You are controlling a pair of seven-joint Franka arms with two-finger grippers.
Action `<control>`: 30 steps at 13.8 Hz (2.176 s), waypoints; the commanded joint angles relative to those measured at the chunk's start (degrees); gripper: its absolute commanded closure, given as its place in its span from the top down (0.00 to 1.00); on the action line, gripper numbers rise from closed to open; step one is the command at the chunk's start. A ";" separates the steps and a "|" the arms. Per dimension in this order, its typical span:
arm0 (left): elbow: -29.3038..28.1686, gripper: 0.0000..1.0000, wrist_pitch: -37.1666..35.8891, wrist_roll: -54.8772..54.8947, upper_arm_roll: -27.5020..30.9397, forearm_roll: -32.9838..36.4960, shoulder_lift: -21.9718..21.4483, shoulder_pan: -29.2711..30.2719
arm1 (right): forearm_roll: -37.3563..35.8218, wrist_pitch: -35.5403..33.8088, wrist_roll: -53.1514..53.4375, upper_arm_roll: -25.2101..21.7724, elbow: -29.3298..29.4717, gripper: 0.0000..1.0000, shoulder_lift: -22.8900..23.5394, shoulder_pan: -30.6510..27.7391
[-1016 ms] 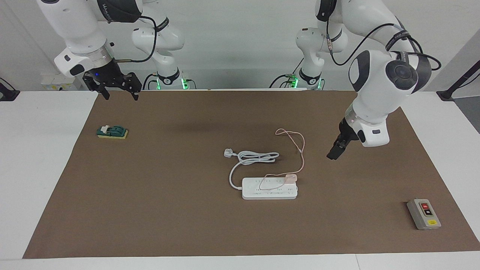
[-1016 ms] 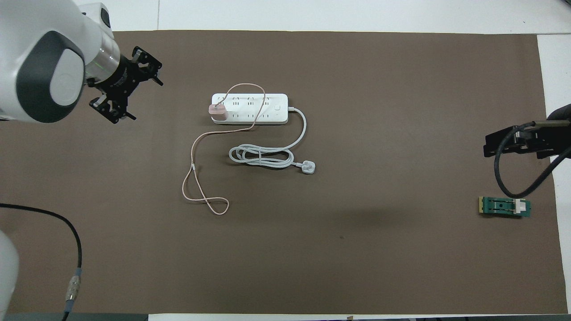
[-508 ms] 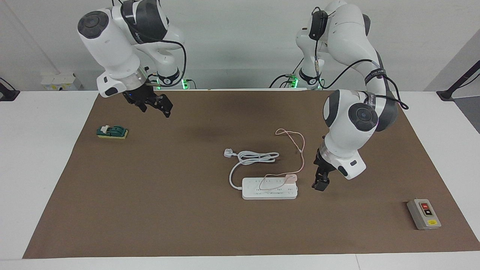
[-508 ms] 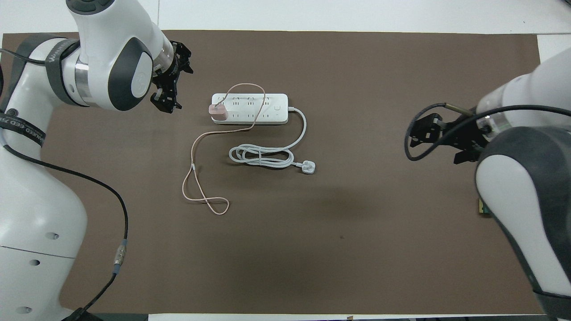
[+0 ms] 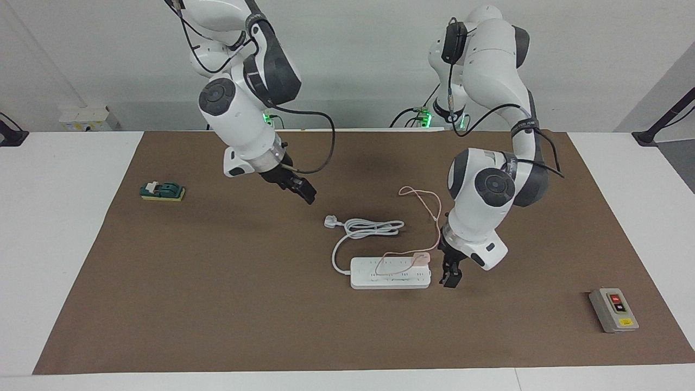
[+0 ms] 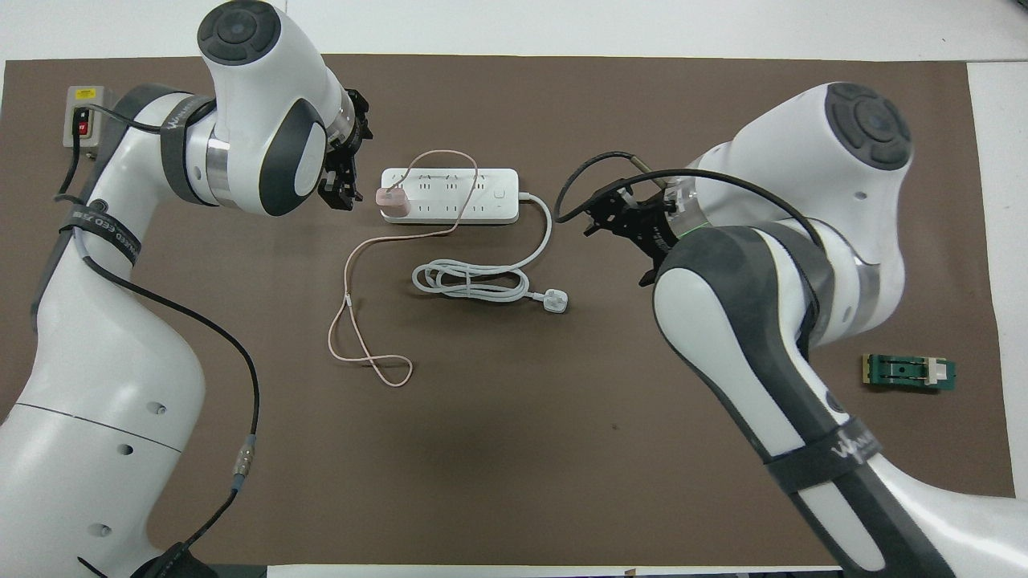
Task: Unplug charger and place it aside
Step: 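Move the left gripper to the pink plug while the right gripper reaches the strip, then grip the power strip end with the right gripper and the pink plug with the left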
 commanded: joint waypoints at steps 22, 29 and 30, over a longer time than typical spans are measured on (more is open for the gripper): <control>-12.31 0.00 8.89 -3.78 1.02 1.56 -5.62 -3.63 | 23.17 7.48 22.13 -0.07 30.29 1.00 36.82 3.85; -12.05 0.00 8.10 -3.60 1.02 1.73 -5.62 -3.54 | 22.99 7.92 22.31 -0.51 33.56 1.00 39.98 3.85; -11.96 0.00 8.01 -3.52 1.02 2.17 -5.62 -3.36 | 22.82 7.83 22.22 -0.59 33.64 1.00 40.25 3.76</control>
